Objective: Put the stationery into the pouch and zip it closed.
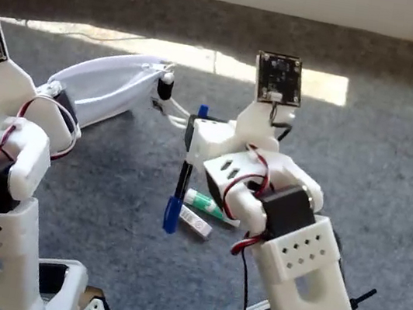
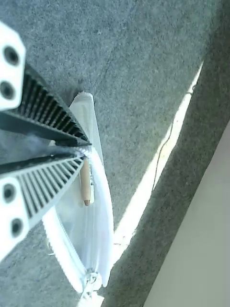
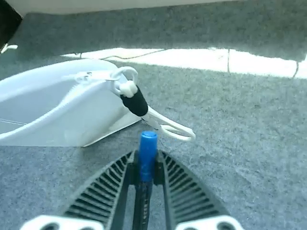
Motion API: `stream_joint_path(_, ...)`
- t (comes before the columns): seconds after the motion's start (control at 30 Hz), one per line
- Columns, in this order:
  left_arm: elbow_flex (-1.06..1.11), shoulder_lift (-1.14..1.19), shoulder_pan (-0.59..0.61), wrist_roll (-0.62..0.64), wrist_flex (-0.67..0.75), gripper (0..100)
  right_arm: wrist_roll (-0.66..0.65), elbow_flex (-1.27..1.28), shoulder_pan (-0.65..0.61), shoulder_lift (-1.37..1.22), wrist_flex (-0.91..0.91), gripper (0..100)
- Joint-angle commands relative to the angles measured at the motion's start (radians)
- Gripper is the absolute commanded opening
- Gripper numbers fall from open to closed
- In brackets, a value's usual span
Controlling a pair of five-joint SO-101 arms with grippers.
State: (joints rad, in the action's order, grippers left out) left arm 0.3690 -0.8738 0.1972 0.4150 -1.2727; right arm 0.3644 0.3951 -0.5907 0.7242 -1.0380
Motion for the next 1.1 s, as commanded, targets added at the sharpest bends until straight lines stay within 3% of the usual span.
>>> stream_joint_path(0.0,-0.074,0.002,-0.05,0.006,-0.002,1,0.002,-0.005,0.016,0.071,0.001,0.5)
stream_joint_path(0.6,-0.028,0.002,-0.133,0.003,0.003,1,0.002,-0.012,0.012,0.202,0.005,0.5)
stream_joint_path(0.9,0.019,0.002,-0.131,-0.011,0.003,1,-0.008,-0.007,0.01,0.286,0.251,0.5)
stream_joint_path(1.07,0.028,0.002,-0.119,-0.031,-0.002,1,-0.138,-0.007,-0.051,0.285,0.378,0.5)
